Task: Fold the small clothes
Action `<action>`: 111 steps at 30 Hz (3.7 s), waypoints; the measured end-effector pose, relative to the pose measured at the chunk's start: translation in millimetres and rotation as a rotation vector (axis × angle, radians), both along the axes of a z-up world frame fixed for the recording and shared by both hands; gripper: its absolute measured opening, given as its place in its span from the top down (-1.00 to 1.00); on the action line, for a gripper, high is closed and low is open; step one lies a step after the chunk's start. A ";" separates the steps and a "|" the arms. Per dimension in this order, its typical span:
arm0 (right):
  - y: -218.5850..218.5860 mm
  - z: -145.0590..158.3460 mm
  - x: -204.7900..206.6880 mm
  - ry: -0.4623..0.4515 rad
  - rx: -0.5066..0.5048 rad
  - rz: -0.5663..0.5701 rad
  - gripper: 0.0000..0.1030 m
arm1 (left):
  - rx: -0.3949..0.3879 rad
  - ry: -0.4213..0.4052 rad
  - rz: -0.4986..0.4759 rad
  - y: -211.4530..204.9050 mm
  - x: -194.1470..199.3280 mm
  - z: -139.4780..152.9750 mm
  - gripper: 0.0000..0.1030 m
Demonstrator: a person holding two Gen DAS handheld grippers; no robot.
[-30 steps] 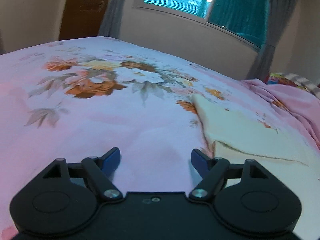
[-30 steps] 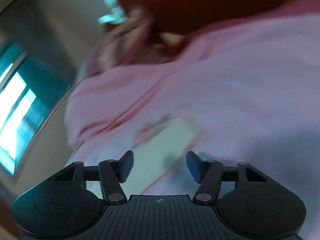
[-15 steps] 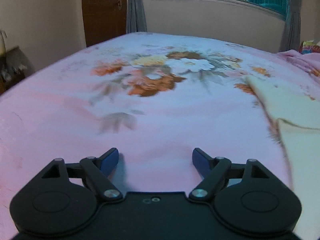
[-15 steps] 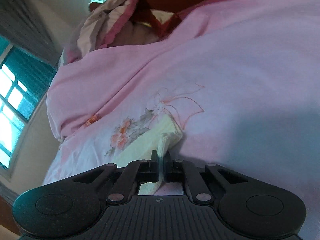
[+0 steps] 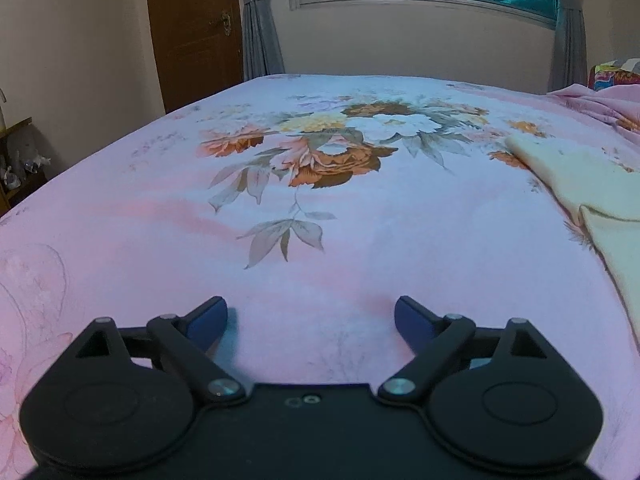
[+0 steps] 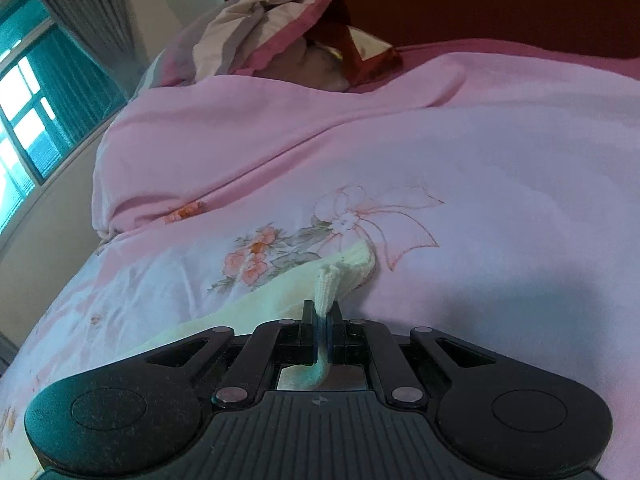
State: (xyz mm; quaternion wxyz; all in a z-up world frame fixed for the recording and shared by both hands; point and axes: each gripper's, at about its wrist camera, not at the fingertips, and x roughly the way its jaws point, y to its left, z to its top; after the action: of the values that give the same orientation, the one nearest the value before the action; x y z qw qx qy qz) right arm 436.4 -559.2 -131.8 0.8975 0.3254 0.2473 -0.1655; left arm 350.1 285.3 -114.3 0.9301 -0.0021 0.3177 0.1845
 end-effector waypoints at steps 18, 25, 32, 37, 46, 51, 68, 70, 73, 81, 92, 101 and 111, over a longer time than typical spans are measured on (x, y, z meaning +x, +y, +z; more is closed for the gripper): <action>212.2 134.6 79.6 -0.257 -0.076 0.376 0.93 | -0.069 0.039 0.012 69.4 -22.4 7.1 -0.79; 415.9 133.3 103.4 -0.282 -0.039 0.730 0.92 | -0.129 -0.001 0.030 86.6 -39.3 1.7 -0.81; 552.5 68.1 84.9 -0.172 -0.161 0.982 0.92 | -0.109 -0.012 0.025 83.0 -37.6 -3.0 -0.85; 570.5 43.2 72.8 -0.133 -0.224 1.015 0.92 | -0.124 -0.028 0.023 84.6 -42.2 -3.5 -0.86; 595.8 37.4 58.6 -0.101 -0.242 1.087 0.41 | -0.110 -0.029 0.022 82.8 -41.8 -3.7 -0.86; 615.8 35.1 50.5 -0.121 -0.319 1.078 0.52 | -0.108 -0.028 0.022 82.9 -41.3 -3.7 -0.87; 619.9 31.7 34.2 -0.114 -0.454 1.055 0.42 | -0.114 -0.039 0.025 84.9 -43.2 -2.5 -0.87; 624.0 32.1 28.0 -0.126 -0.510 1.069 0.43 | -0.114 -0.042 0.026 84.2 -43.8 -2.6 -0.87; 621.5 28.9 33.6 -0.091 -0.504 1.034 0.52 | -0.114 -0.042 0.026 83.7 -44.1 -2.6 -0.87; 607.4 45.3 24.9 -0.198 -0.392 1.021 0.95 | -0.113 -0.048 0.028 82.9 -44.2 -2.2 -0.87; 580.8 51.4 20.6 -0.197 -0.285 1.040 0.66 | -0.101 -0.038 0.037 79.6 -42.7 0.8 -0.87; 400.0 76.5 26.4 -0.189 -0.356 0.709 0.67 | -0.285 -0.225 -0.202 -37.3 23.0 43.0 -0.87; 330.4 24.0 71.7 0.000 -0.360 0.675 0.66 | -0.136 0.025 -0.416 -169.1 145.6 5.8 -0.86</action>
State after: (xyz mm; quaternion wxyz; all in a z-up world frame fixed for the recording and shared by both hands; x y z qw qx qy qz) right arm 508.1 -228.8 -107.8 0.9443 0.0625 0.3076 0.0987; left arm 495.6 116.2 -108.5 0.9418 0.0032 0.3347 -0.0330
